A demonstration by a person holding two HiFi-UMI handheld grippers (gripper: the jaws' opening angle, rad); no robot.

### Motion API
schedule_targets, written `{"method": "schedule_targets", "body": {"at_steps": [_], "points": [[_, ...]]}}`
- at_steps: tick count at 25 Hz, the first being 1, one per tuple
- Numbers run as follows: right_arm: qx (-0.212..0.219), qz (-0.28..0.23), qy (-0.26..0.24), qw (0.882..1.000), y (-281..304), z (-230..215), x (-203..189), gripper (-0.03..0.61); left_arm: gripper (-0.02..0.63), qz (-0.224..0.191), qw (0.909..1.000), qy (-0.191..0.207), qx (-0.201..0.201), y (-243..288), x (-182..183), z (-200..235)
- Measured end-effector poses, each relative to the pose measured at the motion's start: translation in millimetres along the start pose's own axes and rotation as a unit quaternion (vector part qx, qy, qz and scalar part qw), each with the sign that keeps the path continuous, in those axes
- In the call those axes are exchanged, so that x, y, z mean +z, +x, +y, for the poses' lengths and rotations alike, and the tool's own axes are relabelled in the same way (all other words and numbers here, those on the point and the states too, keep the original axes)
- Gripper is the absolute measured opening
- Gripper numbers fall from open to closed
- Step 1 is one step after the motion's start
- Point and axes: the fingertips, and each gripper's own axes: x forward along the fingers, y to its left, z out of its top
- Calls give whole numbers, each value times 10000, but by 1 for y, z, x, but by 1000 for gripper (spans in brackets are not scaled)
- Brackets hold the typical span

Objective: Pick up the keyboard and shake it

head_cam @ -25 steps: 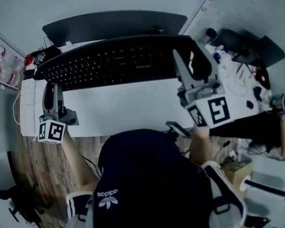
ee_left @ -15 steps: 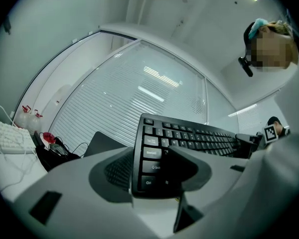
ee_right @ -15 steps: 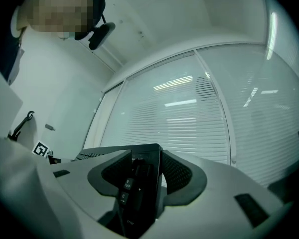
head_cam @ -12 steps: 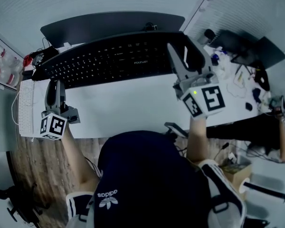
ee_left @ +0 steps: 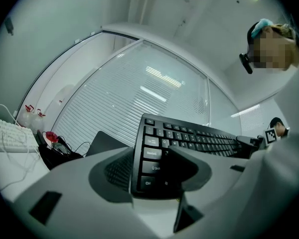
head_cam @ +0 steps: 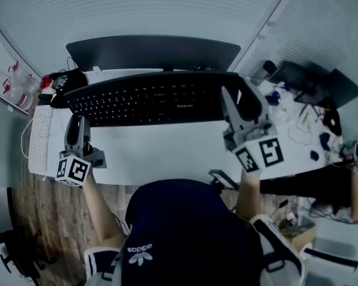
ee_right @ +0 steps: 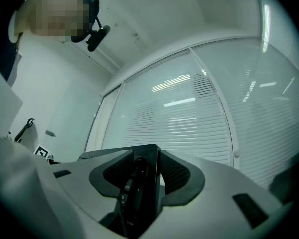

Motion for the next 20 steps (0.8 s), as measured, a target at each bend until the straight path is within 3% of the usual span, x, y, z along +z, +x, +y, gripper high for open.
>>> {"method": "schedule_targets", "body": {"at_steps": [13, 20], "points": [[-328, 133, 642, 9973, -3, -20, -33, 156, 219, 251, 9995, 205, -38, -2, -2, -8], [-636, 121, 1554, 9857, -26, -32, -69, 156, 219, 74, 9958, 896, -162, 5, 45, -34]]}}
